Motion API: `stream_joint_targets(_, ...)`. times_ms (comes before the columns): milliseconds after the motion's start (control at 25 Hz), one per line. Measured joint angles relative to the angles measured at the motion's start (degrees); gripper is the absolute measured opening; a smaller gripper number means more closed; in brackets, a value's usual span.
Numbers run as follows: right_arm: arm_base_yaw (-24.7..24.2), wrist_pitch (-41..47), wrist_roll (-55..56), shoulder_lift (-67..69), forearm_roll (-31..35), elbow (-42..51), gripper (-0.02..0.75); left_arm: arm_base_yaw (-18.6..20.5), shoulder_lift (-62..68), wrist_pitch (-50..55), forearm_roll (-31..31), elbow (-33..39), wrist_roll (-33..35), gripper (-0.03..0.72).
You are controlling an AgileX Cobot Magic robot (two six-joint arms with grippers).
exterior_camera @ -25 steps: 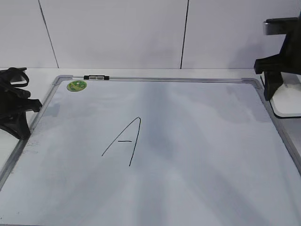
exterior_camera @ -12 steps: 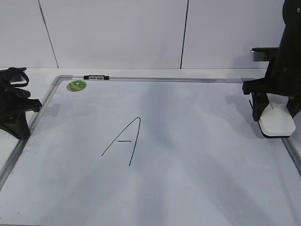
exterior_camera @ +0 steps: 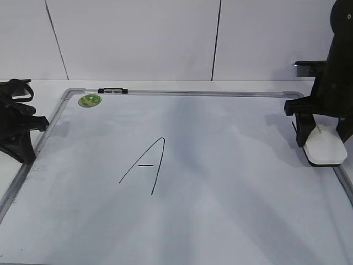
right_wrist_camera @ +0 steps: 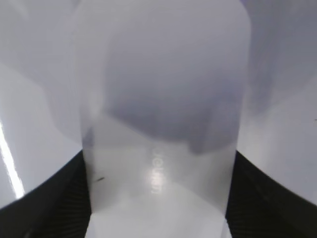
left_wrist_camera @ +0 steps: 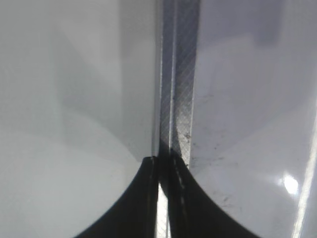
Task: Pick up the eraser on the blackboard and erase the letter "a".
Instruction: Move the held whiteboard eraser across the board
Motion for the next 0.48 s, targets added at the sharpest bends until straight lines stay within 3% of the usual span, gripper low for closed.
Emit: stream_joint_targets(480,0.0,0.0,-0.1,0.0,0.4,0.0,0.560,0.0,0.0,0.0,-0.1,0.0,0.1,0.008)
